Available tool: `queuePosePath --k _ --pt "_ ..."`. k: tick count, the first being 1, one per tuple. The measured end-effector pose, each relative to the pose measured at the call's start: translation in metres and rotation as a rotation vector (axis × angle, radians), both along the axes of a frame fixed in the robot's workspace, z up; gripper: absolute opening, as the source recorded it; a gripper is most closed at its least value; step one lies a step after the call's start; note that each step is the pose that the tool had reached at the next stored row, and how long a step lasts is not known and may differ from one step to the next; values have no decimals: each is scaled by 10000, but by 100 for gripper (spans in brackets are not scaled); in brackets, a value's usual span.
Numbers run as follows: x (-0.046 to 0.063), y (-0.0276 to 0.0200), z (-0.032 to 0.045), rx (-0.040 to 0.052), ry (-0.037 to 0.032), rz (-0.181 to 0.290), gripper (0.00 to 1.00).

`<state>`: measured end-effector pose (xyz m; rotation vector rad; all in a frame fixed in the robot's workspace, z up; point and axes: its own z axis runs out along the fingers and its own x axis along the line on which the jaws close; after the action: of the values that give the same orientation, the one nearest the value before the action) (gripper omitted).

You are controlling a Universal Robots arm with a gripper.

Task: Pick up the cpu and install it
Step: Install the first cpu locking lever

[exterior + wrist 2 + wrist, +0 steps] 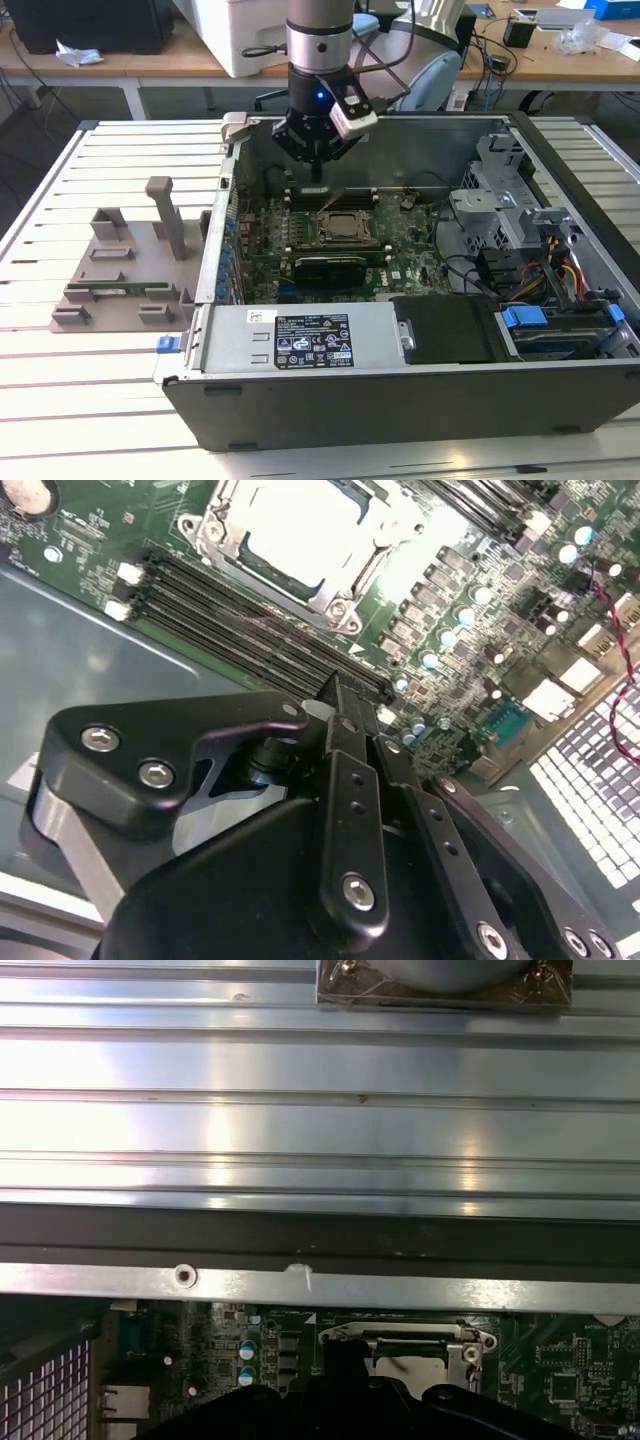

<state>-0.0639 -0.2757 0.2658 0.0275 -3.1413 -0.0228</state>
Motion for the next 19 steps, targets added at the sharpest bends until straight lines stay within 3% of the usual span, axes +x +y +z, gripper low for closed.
queuePosePath --k 9,19 --pt "117 0 -25 0 27 1 11" --pt "135 0 -90 1 40 -1 11"
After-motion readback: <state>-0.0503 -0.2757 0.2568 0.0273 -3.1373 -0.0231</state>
